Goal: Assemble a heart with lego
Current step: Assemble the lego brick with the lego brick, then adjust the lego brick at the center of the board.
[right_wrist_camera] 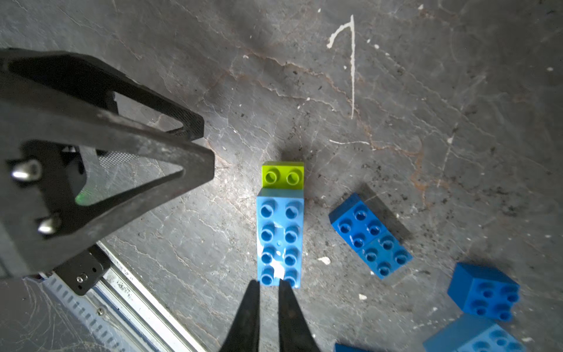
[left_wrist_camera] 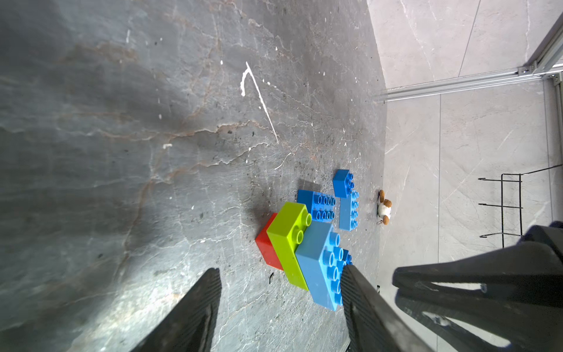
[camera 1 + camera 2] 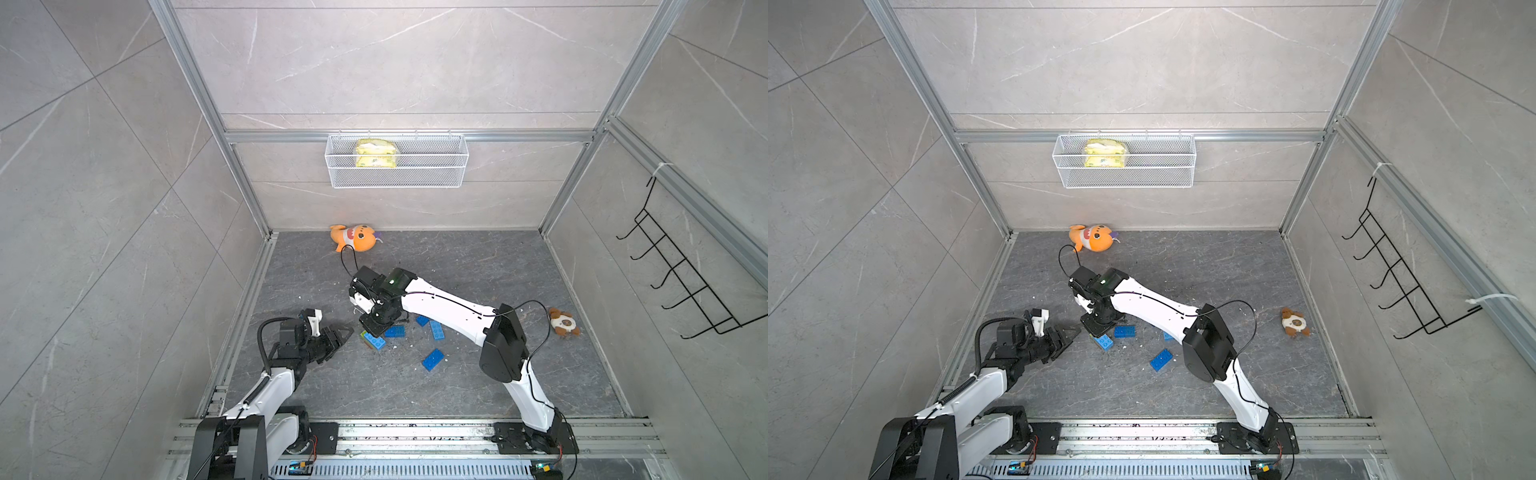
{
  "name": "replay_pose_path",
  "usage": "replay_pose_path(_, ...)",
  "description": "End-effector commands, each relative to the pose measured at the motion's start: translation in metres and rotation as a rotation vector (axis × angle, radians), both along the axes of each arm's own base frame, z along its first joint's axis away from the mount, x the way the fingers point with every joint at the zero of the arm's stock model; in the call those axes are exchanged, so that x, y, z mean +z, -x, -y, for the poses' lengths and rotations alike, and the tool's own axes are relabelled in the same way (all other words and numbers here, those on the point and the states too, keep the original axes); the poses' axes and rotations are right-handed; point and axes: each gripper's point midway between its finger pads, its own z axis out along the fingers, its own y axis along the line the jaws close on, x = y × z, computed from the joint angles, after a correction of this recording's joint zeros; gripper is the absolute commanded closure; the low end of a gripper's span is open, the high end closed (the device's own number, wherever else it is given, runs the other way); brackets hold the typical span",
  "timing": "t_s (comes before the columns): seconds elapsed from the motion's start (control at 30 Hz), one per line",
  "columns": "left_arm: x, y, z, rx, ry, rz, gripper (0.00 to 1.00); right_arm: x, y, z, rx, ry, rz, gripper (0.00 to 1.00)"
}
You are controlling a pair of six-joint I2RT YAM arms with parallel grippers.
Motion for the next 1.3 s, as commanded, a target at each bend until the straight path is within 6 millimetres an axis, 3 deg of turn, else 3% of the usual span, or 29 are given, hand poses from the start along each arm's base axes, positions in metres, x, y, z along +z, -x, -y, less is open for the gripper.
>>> replay_pose_path(0.0,0.006,-0.001,0.003,-0.002,0.013,0.007,0.34,-0.028,0.001,-0.006,0.011,0.013,-0.040,0.84)
replay_pose_path(0.17,0.002,0.002,0.003,0.000,0.011,-0.002,0.34,-0.054,0.001,0.000,0.009,0.088,-0.065,0.84)
replay_pose_path(0.23,0.001,0.003,0.003,-0.005,0.012,-0.007,0.34,-0.052,0.002,0.002,0.006,0.092,-0.064,0.84)
replay_pose_path(0.5,-0.004,0.005,0.009,-0.028,0.014,-0.021,0.39,0.005,-0.002,-0.007,-0.004,-0.030,-0.003,0.83)
replay_pose_path(0.6,-0.004,0.004,0.013,-0.045,0.015,-0.023,0.44,0.027,-0.005,-0.008,-0.021,-0.098,0.021,0.83)
replay_pose_path(0.67,-0.005,0.002,0.015,-0.052,0.017,-0.025,0.53,0.032,-0.013,-0.003,-0.057,-0.126,0.035,0.83)
replay_pose_path(0.87,-0.009,-0.004,0.022,-0.072,0.028,-0.049,0.83,-0.001,-0.029,0.031,-0.134,-0.034,0.027,0.85)
replay_pose_path(1.03,-0.012,-0.010,0.028,-0.087,0.031,-0.055,0.85,-0.027,-0.019,0.042,-0.141,0.016,-0.014,0.85)
replay_pose_path(1.27,-0.010,-0.021,0.040,-0.116,0.026,-0.050,0.85,-0.037,0.004,0.030,-0.124,-0.033,-0.071,0.85)
